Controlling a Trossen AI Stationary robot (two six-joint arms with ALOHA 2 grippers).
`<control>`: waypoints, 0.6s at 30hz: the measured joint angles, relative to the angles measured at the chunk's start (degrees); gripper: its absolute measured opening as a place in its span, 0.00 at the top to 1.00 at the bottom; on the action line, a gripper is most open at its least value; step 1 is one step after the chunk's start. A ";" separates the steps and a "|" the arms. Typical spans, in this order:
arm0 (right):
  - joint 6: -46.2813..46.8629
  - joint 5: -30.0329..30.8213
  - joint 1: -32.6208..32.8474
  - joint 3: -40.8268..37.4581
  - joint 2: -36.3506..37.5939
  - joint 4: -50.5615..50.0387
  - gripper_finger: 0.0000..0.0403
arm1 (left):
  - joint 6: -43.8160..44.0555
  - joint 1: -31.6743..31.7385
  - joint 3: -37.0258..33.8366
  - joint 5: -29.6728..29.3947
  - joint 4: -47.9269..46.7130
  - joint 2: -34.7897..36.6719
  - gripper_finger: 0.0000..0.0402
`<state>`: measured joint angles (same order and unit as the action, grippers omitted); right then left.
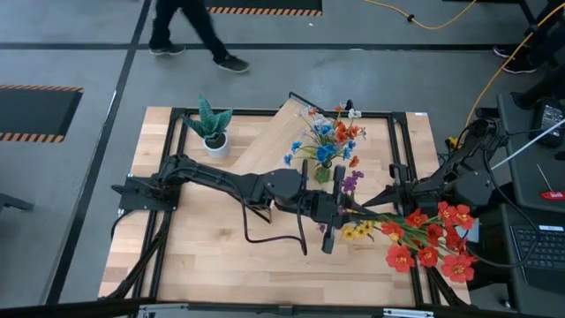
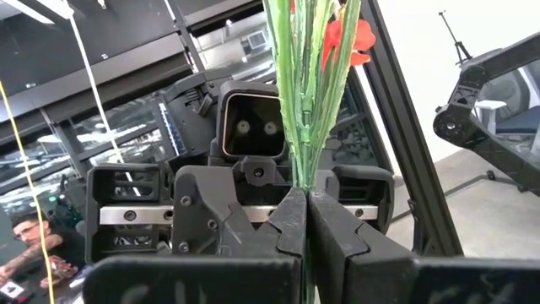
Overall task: Pick and place flowers into a vace then onto a shelf
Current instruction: Put the red flowers into the transparent vase
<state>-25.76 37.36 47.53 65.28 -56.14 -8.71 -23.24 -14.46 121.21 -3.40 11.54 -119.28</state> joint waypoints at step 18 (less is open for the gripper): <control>1.71 -0.37 0.07 -0.11 0.00 -0.81 0.99 | 0.10 -1.64 0.09 -3.82 -2.00 0.13 0.89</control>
<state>-24.05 37.00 47.59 65.17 -56.14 -9.52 -23.14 -16.10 121.30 -7.22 9.54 -119.15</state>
